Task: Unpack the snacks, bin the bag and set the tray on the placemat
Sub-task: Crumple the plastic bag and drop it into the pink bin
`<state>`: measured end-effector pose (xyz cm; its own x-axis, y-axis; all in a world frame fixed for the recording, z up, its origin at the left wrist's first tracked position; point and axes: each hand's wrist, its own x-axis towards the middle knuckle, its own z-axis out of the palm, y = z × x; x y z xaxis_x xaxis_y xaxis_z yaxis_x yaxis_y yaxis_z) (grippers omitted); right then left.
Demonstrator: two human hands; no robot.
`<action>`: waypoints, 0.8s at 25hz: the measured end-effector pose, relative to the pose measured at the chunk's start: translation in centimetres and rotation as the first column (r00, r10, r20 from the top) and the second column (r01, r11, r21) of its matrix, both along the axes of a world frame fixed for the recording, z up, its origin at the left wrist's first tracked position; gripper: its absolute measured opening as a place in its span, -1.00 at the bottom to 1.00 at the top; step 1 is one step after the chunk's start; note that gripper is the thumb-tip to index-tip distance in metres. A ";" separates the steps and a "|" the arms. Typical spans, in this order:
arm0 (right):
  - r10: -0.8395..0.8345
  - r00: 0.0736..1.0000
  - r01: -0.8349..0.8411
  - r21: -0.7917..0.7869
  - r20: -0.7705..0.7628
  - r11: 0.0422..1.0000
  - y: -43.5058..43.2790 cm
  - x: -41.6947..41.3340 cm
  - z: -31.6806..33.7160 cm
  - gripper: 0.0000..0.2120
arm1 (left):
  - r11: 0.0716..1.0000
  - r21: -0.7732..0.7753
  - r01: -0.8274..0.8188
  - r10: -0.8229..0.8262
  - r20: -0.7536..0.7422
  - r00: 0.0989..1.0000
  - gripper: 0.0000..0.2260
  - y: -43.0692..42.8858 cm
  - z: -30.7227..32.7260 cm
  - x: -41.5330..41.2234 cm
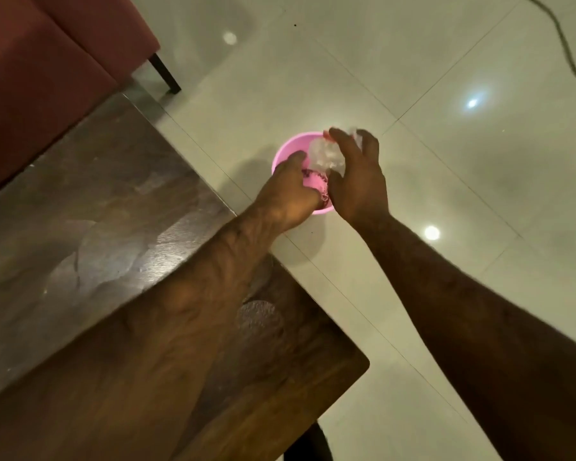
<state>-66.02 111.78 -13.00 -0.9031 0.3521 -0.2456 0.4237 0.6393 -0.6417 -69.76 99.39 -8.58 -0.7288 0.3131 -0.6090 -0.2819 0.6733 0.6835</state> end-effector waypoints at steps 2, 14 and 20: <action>0.097 0.987 -0.104 0.044 0.127 0.994 0.7 -1.6 -2.9 -0.21 | 0.992 -0.081 0.096 -0.098 -0.018 0.995 -0.34 0.4 -2.5 -1.0; 0.139 0.981 -0.145 0.035 0.137 0.989 -0.8 1.9 -3.0 -0.26 | 0.469 -0.653 0.594 -0.848 -0.144 0.511 -0.35 -2.2 -3.6 3.1; 0.194 0.975 -0.201 0.067 0.105 0.977 -5.0 2.6 3.2 -0.25 | 0.646 -0.600 0.471 -0.703 -0.229 0.674 -0.31 -8.7 1.6 4.6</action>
